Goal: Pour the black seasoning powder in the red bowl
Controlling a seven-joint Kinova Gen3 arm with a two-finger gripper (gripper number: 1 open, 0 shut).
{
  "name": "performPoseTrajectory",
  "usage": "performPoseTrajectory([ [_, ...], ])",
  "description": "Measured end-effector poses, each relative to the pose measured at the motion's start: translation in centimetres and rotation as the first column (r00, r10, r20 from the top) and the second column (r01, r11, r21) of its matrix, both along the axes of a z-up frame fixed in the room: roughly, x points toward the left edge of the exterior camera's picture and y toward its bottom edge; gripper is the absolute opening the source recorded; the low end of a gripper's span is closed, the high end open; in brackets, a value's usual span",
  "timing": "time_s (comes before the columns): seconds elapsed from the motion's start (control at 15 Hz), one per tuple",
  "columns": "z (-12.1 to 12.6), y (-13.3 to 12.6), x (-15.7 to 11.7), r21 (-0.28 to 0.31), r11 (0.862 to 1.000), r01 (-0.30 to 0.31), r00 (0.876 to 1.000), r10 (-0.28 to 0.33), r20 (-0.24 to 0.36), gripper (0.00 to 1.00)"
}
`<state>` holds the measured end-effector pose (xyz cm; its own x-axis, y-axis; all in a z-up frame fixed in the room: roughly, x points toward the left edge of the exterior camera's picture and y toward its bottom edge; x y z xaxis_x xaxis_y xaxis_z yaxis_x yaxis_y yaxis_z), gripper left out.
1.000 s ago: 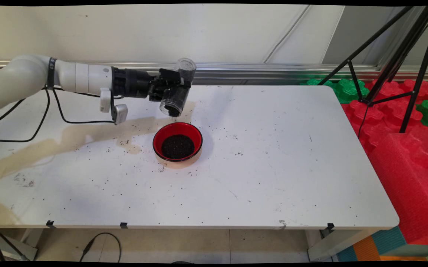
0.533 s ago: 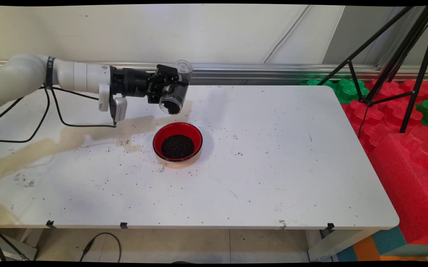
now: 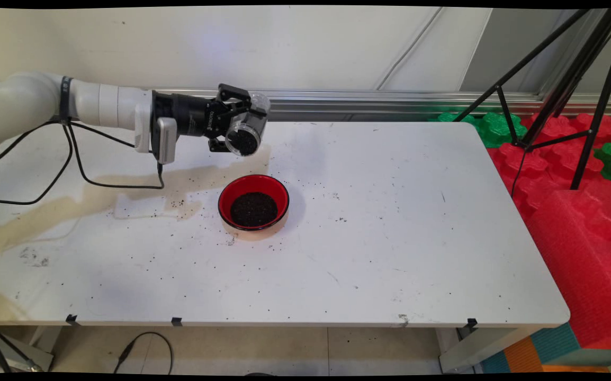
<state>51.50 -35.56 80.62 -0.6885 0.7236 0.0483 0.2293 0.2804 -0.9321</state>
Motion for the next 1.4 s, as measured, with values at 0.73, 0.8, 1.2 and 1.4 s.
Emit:
performPoseTrajectory([
  [0.73, 2.5, 0.2, 0.7, 0.404, 0.912, -0.07, 0.929, 0.207, -0.307, 0.0],
  [0.8, 2.7, 0.2, 0.8, 0.443, 0.894, -0.069, 0.914, 0.234, -0.331, 0.0],
  [1.2, 4.2, 0.0, 1.7, 0.63, 0.775, -0.042, 0.81, 0.396, -0.432, 0.0],
  [1.4, 4.8, -0.2, 2.3, 0.699, 0.715, -0.023, 0.753, 0.473, -0.459, 0.0],
])
